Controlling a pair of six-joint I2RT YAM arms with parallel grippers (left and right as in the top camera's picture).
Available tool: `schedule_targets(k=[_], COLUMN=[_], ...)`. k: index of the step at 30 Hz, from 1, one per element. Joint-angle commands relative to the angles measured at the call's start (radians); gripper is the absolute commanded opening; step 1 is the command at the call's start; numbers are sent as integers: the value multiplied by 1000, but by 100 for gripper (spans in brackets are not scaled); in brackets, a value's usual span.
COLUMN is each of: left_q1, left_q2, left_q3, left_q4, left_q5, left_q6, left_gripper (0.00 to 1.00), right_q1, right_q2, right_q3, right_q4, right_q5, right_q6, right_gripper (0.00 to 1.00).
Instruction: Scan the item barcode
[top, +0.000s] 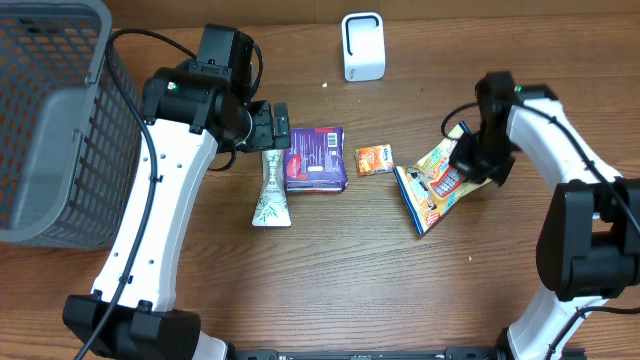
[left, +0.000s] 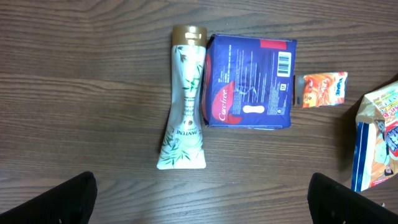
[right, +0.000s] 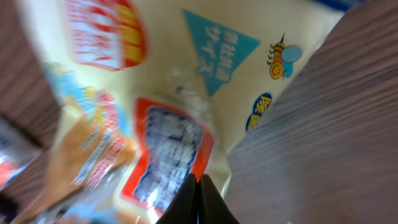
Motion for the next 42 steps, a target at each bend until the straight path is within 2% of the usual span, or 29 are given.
schedule_targets(k=[1,4,11,16,20,23,24,28,34,36,42], left_q1=[2,2,2,2,2,2,3,4,4,4,4], left_q2=[-6,-6,-6,-6,-6,-6,-6,-6,-6,-6,-6], left_q3=[-2,-2,-2,-2,-2,-2,-2,-2,-2,-2,-2], left_q4=[3,3,3,3,3,3,3,3,3,3,3], left_q5=[-13,-13,-13,-13,-13,-13,-13,-13,-13,-13,-13], left_q6=[-18,-18,-18,-18,-18,-18,-18,-18,-18,-18,-18], left_gripper=[100,100,100,100,100,100,100,100,100,100,100], right_q1=[6,19,113,194,228,236,236,224,147,112,33], right_q2=[-11,-11,-10,-9,-7,-5,-5,-6,-6,-6,1], right_q3=[143,160,48,-87,-162,-172,-169,-101,163,230,227], right_q4=[-61,-87,-77,29,130,166,171,119,-68,-93,-63], right_q5=[-27,-121,-152,-152,-152,-156,-172,-189,-76,-41,-42], right_q6=[-141,-215,-214,-176,-144,-135,-135,-158,-215,-215,-214], right_gripper=[6,8,5,6,12,8,4,4,4,7,12])
